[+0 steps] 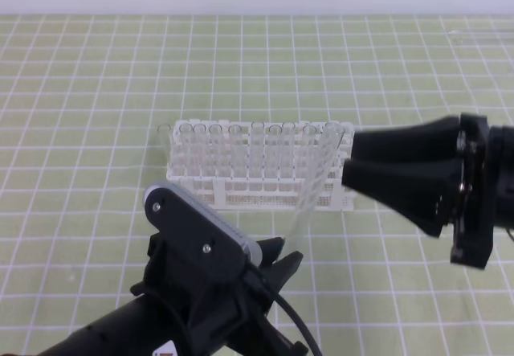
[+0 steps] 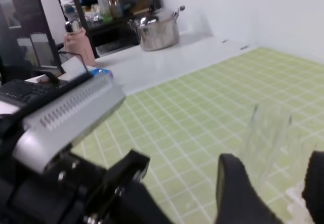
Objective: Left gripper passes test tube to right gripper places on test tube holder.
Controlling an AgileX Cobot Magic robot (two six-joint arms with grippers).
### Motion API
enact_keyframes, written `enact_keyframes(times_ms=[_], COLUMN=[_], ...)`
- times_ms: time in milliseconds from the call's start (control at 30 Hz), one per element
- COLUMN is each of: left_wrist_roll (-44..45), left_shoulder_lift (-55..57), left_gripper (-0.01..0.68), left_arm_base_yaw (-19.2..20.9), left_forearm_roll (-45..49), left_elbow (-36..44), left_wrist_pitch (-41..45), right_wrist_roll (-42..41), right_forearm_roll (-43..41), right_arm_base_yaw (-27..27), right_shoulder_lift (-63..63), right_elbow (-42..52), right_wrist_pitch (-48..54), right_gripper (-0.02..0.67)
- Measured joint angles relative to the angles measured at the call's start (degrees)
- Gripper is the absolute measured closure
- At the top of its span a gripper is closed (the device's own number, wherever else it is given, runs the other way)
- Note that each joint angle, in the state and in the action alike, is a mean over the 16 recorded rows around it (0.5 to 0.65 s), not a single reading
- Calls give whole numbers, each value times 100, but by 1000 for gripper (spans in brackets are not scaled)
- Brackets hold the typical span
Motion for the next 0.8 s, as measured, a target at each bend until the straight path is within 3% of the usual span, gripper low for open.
enact_keyframes(times_ms=[800], left_wrist_roll=[-40], left_shoulder_lift=[5], left_gripper=[622], left_arm_base_yaw=[1], left_forearm_roll=[-71], left_elbow=[-116], left_wrist_pitch=[255], right_wrist_roll=[211], right_forearm_roll=[5], right_arm_base_yaw=[7], right_shoulder_lift=[808], right_elbow=[-715], right_wrist_pitch=[481], right_gripper=[367])
